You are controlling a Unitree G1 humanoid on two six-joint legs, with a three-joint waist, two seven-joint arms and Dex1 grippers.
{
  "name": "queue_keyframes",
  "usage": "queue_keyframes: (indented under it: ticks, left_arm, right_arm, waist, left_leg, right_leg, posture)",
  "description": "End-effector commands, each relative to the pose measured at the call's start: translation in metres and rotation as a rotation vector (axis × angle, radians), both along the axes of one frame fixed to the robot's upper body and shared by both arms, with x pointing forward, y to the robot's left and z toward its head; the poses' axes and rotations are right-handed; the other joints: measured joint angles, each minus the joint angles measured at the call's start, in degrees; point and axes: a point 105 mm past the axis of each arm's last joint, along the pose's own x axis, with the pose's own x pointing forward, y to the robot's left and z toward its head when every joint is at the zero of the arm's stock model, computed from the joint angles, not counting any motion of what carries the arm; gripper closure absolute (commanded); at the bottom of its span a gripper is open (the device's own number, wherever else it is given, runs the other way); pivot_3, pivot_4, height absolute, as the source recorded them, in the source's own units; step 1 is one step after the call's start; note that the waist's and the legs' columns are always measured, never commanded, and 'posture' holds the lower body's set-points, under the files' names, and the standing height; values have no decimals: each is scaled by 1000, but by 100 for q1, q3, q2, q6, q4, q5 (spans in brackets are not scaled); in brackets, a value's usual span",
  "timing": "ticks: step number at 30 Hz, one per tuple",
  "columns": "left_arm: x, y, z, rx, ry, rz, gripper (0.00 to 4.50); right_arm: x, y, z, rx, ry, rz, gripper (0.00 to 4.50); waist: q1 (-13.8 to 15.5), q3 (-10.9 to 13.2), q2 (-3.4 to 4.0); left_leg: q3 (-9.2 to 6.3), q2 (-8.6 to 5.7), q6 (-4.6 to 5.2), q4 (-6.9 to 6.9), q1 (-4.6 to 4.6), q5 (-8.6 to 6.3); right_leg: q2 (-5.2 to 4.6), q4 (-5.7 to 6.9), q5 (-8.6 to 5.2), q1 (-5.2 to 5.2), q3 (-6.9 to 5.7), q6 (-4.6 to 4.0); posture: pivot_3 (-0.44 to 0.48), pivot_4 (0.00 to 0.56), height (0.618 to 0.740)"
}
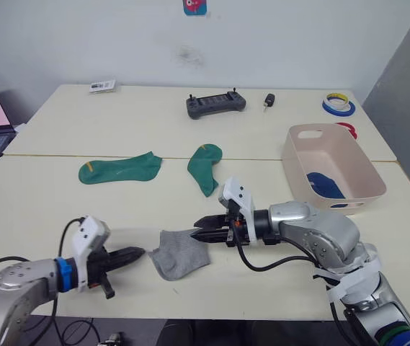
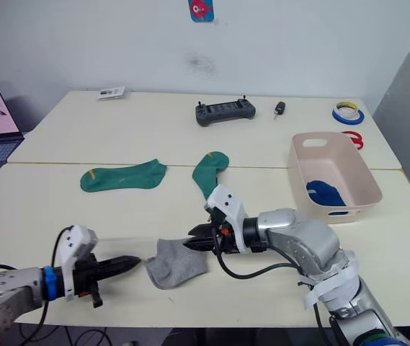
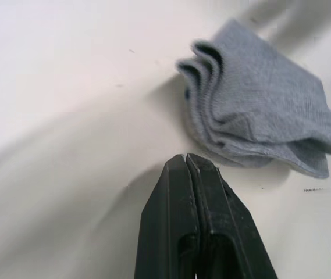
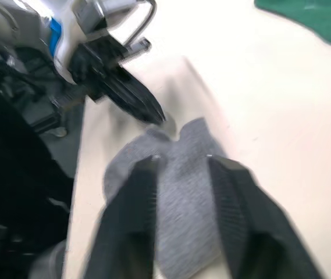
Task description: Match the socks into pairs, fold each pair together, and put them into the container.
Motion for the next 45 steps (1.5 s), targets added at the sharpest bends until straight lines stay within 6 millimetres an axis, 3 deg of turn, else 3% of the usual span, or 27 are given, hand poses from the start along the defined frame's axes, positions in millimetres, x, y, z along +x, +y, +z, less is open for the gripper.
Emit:
queue_keyframes:
  ticks: [1,4,9,13,15,21,24,30,34,39,45]
  left_arm:
    - [9,2,32,-5,-103,1,4500]
    - [12,-25,45,6,-142,-116,4500]
    - [21,-63,45,54,-194,-250,4500]
    - [32,-74,19,145,-172,-304,4500]
    - [35,-68,-2,191,-128,-284,4500]
    - [38,-44,-37,270,-53,-236,4500]
    - [39,-44,-31,221,-84,-217,4500]
    - [24,-56,14,81,-172,-303,4500]
    - [11,-68,34,75,-187,-407,4500]
    - [-3,-75,20,133,-129,-493,4500]
    - [0,-48,-22,289,-74,-448,4500]
  right_arm:
    - [-1,8,-1,4,-89,15,4347]
    - [4,16,-12,-23,-131,0,4479]
    - [11,24,-34,-84,-181,-22,4479]
    - [13,28,-44,-109,-186,-29,4479]
    - [13,28,-50,-133,-199,-27,4479]
    - [16,18,-58,-180,-210,-41,4479]
    - [17,11,-53,-172,-224,-50,4479]
    - [-1,7,-19,-21,-272,57,4479]
    - [-12,8,-15,2,-257,132,4479]
    - [-13,20,-30,-42,-254,169,4479]
    - [-12,19,-56,-140,-241,197,4479]
  waist:
    - [8,1,-2]
    - [31,1,-7]
    - [36,2,-10]
    - [22,3,-12]
    - [5,3,-11]
    - [20,2,-11]
    - [20,1,-11]
    - [20,8,-18]
    - [22,11,-22]
    - [16,11,-22]
    - [31,12,-20]
  left_leg:
    - [0,0,0,0,0,0]
    - [0,-2,-1,0,0,1]
    - [11,-8,-3,1,1,2]
    - [7,-4,-3,1,0,2]
    - [12,-2,-3,0,1,2]
    - [10,-2,-2,0,3,1]
    - [11,-2,-2,0,6,1]
    - [7,-1,-2,0,-2,1]
    - [-1,0,-2,0,-1,1]
    - [6,-3,-2,0,0,1]
    - [4,-1,-2,0,0,1]
  right_leg:
    - [0,0,0,0,0,0]
    - [-2,-1,0,1,-1,0]
    - [-8,-2,1,4,3,1]
    - [-1,0,1,1,2,0]
    - [2,0,1,-1,2,0]
    - [1,0,1,-1,1,0]
    - [0,0,1,3,3,0]
    - [-1,-1,1,-1,3,0]
    - [0,0,1,2,-2,0]
    - [-1,-2,1,3,2,0]
    - [3,-1,0,0,1,-1]
  posture:
    - [0,150,740]
    - [0,150,740]
    - [0,150,740]
    - [0,150,740]
    - [0,150,740]
    - [0,150,740]
    - [0,150,740]
    - [0,150,740]
    - [0,150,740]
    - [0,150,740]
    - [0,150,740]
